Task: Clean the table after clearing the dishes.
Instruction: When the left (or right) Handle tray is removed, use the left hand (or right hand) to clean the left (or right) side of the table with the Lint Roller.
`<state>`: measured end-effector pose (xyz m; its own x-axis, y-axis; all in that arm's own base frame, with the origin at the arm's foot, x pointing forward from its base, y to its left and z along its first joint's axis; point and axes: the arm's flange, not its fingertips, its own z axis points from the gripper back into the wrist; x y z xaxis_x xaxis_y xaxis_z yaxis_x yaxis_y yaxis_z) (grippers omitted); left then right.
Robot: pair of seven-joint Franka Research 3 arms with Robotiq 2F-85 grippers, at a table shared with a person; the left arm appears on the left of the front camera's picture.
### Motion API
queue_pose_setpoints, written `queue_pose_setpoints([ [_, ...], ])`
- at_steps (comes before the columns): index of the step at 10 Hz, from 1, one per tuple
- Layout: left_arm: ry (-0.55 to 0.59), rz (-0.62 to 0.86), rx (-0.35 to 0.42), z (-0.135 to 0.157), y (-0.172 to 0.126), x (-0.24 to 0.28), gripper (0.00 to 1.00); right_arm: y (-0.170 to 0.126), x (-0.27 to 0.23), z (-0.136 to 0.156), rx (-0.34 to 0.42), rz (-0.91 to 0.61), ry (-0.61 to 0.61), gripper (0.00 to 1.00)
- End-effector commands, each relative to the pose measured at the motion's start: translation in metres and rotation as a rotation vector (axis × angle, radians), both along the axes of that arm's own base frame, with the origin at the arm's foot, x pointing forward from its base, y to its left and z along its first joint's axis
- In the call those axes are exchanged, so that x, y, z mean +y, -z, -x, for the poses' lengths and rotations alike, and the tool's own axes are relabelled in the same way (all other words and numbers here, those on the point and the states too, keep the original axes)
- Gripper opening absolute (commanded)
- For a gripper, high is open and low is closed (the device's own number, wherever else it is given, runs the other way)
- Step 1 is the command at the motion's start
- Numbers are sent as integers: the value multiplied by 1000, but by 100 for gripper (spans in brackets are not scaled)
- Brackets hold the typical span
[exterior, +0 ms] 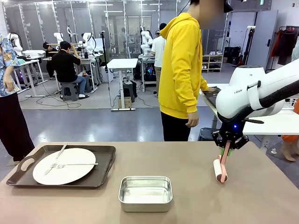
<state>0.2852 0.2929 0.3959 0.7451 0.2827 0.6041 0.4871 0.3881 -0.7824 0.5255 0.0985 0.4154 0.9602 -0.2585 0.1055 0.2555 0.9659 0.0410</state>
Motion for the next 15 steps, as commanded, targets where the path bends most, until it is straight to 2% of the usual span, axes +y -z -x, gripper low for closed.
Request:
queue_pose_setpoints([
  [1,0,3,-13,3,-1,1,100,10,2,-8,-27,63,19,21],
  [5,0,3,-13,3,-1,1,100,30,-10,-13,-39,224,92,21],
  [10,0,3,-13,3,-1,1,100,57,-46,-20,10,393,94,21],
  [13,0,3,-13,3,-1,1,100,73,-78,-22,17,425,86,21],
  [15,0,3,-13,3,-1,1,100,76,-98,-22,49,446,125,21],
])
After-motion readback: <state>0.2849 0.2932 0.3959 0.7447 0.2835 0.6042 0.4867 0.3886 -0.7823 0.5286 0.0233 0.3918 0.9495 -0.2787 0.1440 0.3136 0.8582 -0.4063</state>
